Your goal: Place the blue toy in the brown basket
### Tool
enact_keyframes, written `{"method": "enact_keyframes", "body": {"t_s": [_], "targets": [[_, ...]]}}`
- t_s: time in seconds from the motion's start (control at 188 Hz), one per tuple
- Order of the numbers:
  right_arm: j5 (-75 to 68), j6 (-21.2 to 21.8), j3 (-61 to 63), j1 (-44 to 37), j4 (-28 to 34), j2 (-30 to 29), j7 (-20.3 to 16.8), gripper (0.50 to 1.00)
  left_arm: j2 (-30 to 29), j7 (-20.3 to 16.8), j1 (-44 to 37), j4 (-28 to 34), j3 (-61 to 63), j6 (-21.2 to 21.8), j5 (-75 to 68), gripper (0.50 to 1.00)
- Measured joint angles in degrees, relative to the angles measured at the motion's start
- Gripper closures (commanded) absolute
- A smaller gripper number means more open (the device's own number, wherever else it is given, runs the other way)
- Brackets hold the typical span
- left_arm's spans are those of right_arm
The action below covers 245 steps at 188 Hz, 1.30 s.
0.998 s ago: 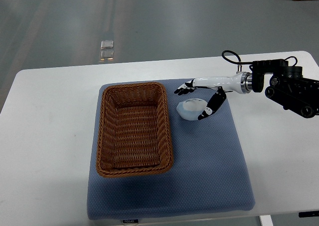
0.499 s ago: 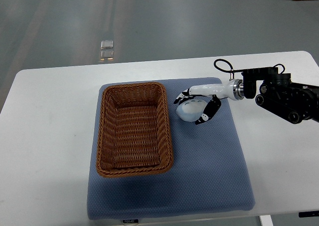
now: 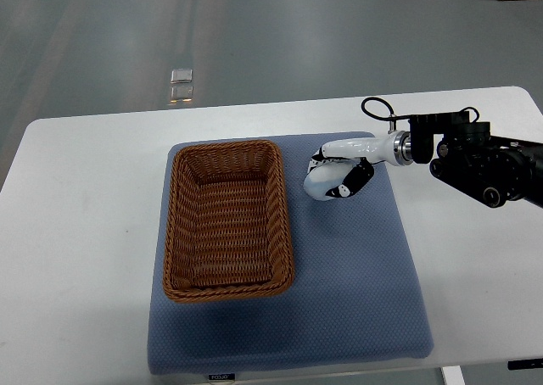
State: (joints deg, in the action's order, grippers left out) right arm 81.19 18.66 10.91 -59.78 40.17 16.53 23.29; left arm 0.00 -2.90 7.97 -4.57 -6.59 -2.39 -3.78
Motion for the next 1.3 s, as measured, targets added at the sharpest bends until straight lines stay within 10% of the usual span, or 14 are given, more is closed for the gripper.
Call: {"method": "enact_keyframes", "body": {"t_s": [0.51, 1.03, 1.3], "targets": [[-3.91, -0.39, 3.54, -9.11, 0.71, -5.11, 0.67, 0.887, 0.0, 0.0, 0.03, -0.03, 0.0, 0.0, 0.0, 0.5], [-3.6, -1.86, -0.45, -8.49, -3.6, -16.51, 0.41, 0.599, 0.0, 0.0, -0.15, -0.09, 0.0, 0.0, -0.11, 0.5], [-4.2, -4.41, 2.94, -6.99, -7.49, -16.55, 0.11, 0.597, 0.0, 0.0, -0.08, -0.09, 0.04, 0.0, -0.05, 0.5]]}}
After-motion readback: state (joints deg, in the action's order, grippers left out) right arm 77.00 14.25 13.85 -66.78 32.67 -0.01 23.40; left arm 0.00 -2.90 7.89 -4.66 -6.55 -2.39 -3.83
